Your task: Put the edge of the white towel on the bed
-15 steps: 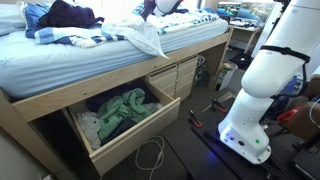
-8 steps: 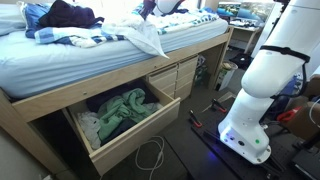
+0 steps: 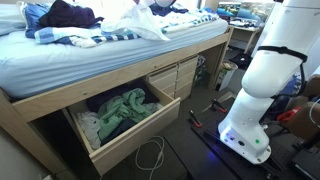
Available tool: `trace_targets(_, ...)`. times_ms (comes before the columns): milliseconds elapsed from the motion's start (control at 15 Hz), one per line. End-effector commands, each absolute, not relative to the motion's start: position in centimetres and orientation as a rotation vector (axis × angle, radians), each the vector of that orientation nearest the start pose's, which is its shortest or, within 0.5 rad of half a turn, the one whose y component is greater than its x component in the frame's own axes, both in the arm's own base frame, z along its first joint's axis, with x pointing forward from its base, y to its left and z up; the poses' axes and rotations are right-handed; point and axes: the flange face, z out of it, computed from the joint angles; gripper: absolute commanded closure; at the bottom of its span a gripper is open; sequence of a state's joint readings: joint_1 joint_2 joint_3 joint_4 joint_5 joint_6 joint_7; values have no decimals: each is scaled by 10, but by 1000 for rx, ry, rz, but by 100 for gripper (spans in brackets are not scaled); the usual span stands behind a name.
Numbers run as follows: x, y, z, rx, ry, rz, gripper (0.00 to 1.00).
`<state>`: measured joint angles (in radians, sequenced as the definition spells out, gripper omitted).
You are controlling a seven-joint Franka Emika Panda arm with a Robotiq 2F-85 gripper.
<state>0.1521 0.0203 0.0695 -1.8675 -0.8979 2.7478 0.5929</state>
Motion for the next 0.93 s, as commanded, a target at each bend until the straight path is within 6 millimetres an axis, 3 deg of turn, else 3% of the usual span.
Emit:
trace_targets(0,616,180,610,-2910,-405,-1768,99)
trace_targets(267,645,191,615,-2832,-329,-1882,99)
trace_targets(400,661,196,607,-2806,-282,-1909,99)
trace_targets(867,702,203,540,-2849,-210,-1817,99)
